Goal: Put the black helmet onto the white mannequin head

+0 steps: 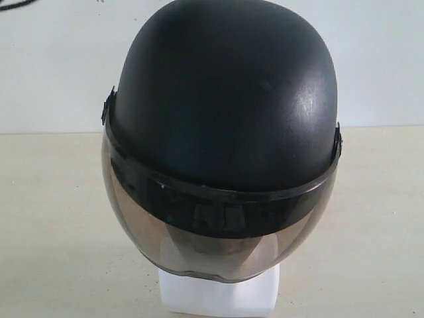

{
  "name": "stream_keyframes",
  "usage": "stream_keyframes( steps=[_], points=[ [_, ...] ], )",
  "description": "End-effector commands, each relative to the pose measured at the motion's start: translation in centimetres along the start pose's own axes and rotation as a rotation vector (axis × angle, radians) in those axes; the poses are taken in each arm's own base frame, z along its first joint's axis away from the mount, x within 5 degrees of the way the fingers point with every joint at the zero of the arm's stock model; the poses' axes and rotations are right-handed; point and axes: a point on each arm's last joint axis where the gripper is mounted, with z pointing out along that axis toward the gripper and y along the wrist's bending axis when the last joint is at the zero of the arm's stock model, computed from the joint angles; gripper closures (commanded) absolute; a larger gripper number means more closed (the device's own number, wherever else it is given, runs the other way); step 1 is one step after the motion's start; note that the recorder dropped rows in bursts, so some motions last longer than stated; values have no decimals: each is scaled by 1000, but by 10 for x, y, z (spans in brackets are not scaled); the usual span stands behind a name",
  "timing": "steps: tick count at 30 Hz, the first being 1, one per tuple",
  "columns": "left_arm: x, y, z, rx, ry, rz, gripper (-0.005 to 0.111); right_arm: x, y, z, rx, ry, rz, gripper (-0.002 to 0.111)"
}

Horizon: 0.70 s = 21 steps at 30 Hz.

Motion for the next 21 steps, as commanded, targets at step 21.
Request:
stream_keyframes(
  steps=[21],
  points=[
    [160,-83,-174,-813,-13,-142,102,206,40,40,254,-375,178,109]
  ],
)
